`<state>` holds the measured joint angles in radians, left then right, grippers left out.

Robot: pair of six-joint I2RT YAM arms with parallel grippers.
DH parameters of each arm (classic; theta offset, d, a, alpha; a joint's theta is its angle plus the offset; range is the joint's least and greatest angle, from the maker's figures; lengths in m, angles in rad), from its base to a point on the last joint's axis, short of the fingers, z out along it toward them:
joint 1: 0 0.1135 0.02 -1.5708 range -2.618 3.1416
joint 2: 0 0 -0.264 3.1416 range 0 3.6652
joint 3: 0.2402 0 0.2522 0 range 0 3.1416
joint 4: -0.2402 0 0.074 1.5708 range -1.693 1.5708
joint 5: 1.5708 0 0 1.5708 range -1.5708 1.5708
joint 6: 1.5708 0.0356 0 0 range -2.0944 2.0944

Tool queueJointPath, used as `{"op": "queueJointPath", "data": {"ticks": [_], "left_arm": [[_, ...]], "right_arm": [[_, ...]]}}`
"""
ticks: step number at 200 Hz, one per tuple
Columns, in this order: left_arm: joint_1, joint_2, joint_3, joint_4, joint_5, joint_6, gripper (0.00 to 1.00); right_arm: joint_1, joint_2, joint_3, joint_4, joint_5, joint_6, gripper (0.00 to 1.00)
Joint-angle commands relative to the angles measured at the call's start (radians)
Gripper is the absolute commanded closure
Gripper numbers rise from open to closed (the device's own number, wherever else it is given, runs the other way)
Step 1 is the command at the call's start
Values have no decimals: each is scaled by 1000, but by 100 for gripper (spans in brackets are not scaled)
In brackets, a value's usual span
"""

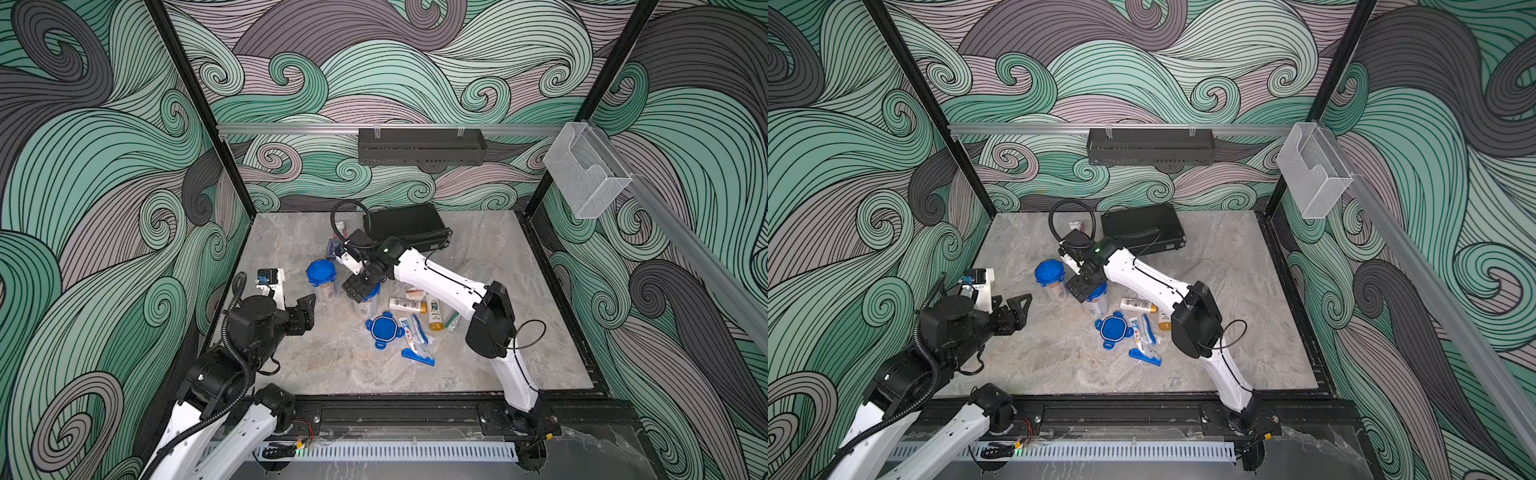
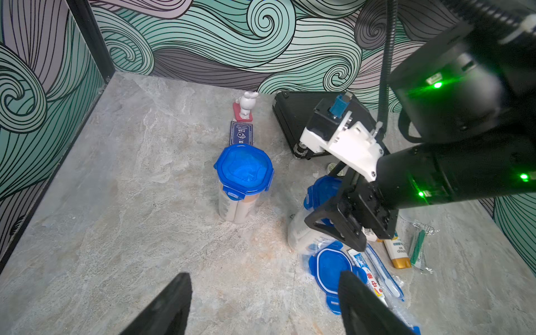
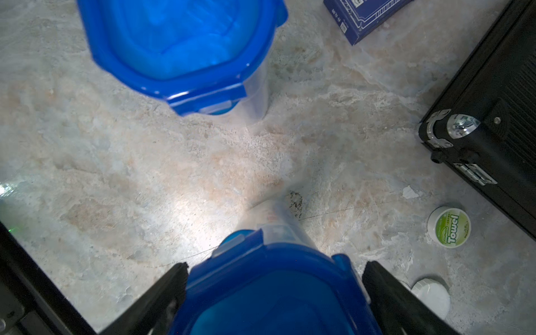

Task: Take out toiletry kits
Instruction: Move the container to the center of the board.

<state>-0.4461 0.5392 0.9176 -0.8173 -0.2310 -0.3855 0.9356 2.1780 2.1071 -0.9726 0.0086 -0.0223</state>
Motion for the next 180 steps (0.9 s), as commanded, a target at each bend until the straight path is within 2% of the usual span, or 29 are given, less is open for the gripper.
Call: {"op": "queueJointPath", "data": {"ticks": [1, 92, 124, 180], "left_arm": [[4, -7, -3, -14, 2, 3, 21], [4, -17, -3, -14, -10, 1, 21], [4, -25, -3, -16, -18, 0, 21], [3, -28, -5, -13, -21, -1, 21]], "right_arm": [[24, -72, -13, 11, -42, -15, 36], [155, -138, -104, 55, -43, -16, 36], [166, -147, -151, 79, -40, 1, 36], [159, -182, -270, 106, 94, -53, 37]]}}
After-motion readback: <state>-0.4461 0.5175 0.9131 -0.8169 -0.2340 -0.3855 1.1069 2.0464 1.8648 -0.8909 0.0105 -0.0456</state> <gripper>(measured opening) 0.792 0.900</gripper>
